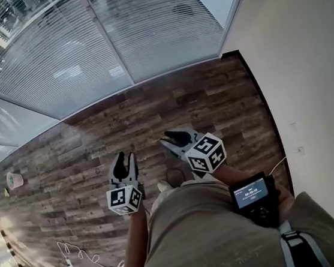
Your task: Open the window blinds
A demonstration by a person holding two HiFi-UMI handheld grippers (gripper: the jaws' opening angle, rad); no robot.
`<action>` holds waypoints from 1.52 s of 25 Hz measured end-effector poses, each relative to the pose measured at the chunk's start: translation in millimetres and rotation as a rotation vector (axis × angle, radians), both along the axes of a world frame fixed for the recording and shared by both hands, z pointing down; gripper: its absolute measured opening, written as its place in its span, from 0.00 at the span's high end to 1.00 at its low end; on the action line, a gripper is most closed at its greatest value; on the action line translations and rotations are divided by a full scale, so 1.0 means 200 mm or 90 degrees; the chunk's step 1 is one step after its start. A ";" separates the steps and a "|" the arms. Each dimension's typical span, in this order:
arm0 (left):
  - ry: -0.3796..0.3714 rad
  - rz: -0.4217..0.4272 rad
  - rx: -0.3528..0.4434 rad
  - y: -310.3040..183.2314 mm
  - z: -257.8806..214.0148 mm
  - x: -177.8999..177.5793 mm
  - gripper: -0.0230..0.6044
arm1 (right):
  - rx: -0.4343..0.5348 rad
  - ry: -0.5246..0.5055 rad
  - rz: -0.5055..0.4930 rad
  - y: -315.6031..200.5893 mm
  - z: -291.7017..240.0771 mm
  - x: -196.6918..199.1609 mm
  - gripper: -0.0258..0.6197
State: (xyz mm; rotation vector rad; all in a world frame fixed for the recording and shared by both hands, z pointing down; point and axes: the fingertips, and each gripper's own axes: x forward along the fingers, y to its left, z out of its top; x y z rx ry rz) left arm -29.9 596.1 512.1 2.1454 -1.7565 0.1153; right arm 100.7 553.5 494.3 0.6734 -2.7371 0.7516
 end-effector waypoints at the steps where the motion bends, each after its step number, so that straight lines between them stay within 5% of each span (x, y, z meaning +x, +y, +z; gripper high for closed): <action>1: 0.000 0.001 0.001 0.00 0.00 0.00 0.71 | 0.001 0.000 0.001 0.00 0.00 0.00 0.79; 38: -0.015 0.020 -0.023 -0.02 0.02 0.16 0.71 | -0.004 -0.004 0.032 -0.05 0.00 0.23 0.79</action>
